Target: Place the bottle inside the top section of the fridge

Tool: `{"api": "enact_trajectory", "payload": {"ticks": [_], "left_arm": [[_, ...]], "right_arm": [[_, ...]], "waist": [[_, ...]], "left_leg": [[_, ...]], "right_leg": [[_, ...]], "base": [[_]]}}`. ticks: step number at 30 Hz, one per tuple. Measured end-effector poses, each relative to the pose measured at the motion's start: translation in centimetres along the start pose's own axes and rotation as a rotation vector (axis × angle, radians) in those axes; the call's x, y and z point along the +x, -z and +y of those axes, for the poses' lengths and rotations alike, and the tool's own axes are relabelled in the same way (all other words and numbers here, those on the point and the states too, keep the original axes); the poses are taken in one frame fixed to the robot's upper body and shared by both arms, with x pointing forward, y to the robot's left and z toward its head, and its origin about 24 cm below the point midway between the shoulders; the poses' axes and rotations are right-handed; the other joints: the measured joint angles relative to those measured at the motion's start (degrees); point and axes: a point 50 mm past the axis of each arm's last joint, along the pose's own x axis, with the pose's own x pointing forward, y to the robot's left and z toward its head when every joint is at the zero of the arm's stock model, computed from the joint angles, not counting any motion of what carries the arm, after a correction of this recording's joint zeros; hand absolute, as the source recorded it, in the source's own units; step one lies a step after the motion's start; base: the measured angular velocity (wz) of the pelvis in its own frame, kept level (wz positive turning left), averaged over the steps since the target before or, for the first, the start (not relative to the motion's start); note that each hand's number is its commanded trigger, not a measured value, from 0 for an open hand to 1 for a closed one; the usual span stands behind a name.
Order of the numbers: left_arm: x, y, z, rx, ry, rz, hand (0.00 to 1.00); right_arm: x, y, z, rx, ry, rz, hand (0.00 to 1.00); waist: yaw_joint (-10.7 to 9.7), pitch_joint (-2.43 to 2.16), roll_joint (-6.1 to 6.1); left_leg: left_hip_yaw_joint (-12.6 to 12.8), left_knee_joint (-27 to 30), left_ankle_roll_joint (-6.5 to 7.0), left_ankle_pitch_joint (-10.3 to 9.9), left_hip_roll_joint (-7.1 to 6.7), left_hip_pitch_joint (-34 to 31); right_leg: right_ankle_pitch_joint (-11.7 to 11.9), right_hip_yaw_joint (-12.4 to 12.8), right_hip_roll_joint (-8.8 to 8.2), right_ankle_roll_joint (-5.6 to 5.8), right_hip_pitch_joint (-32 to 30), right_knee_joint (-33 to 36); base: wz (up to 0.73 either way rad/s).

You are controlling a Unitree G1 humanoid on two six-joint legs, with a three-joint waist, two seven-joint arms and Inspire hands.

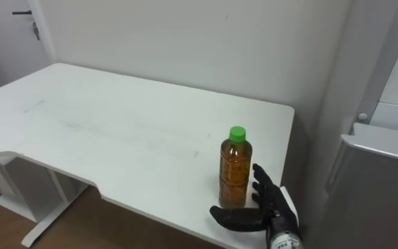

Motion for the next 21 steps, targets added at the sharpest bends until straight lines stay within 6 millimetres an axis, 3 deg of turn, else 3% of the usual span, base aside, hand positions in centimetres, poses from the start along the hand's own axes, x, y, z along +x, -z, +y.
{"api": "enact_trajectory", "payload": {"ticks": [15,21], "left_arm": [[0.0,-0.2,0.1,-0.001,-0.003,-0.002,0.0],[0.1,-0.2,-0.3,0.02,0.007,0.0,0.0]], "right_arm": [[0.2,0.0,-1.3,0.009,0.111,-0.015,0.0],[0.6,-0.4,-1.6,0.015,0.156,-0.018,0.0]], "waist": [[-0.05,0.14,-0.15],[0.05,0.43,0.19]], "left_leg": [[-1.4,1.21,0.11,0.04,-0.44,-1.94],[-1.91,1.4,0.2,0.11,-0.7,-2.42]], "right_leg": [[-0.02,-1.73,-0.26,0.0,-0.75,0.16],[-0.63,-2.01,-0.58,-0.09,-1.33,1.05]], "base": [[0.05],[0.04]]}}
